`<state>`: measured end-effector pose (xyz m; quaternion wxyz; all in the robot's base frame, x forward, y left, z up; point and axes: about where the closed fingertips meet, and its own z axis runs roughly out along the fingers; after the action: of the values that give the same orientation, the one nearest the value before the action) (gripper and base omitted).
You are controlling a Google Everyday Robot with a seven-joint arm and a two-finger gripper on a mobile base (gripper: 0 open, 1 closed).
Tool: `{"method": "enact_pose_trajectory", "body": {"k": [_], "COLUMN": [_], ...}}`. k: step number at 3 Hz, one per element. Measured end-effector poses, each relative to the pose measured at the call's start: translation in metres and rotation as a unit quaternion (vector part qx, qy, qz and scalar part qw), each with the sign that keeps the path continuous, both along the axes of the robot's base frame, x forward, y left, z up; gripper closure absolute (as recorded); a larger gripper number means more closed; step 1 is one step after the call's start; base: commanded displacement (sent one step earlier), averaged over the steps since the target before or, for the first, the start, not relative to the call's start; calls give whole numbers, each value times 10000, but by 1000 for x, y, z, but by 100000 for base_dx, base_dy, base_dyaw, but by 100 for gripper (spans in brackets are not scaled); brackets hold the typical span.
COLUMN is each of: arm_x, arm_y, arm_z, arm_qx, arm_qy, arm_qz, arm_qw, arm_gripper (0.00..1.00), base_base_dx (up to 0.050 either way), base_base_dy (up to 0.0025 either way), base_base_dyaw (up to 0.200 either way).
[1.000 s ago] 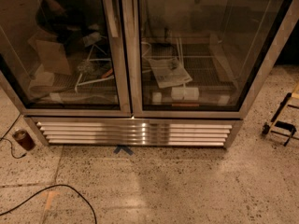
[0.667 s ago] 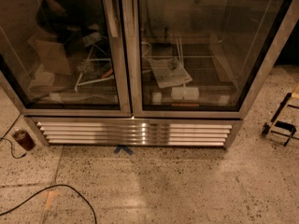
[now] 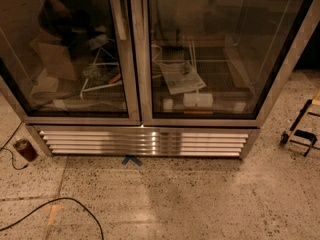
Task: Pick orange can from middle drawer and place on counter
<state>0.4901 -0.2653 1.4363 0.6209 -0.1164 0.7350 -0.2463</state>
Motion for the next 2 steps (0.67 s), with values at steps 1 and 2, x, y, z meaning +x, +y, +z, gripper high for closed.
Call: {"method": "enact_pose_trajectory", "body": {"k": [1,2], "arm_x": [2,-3], "arm_y": [15,13], "arm_z": [-8,-3], "arm_qx": [-158,-164], "arm_qy": [166,96], "arm_qz": [393,390], "arm_qw": [9990,9991], "arm_gripper": [0,0], "base_base_dx": [0,0], "base_base_dy": [0,0], "base_base_dyaw": [0,0]}}
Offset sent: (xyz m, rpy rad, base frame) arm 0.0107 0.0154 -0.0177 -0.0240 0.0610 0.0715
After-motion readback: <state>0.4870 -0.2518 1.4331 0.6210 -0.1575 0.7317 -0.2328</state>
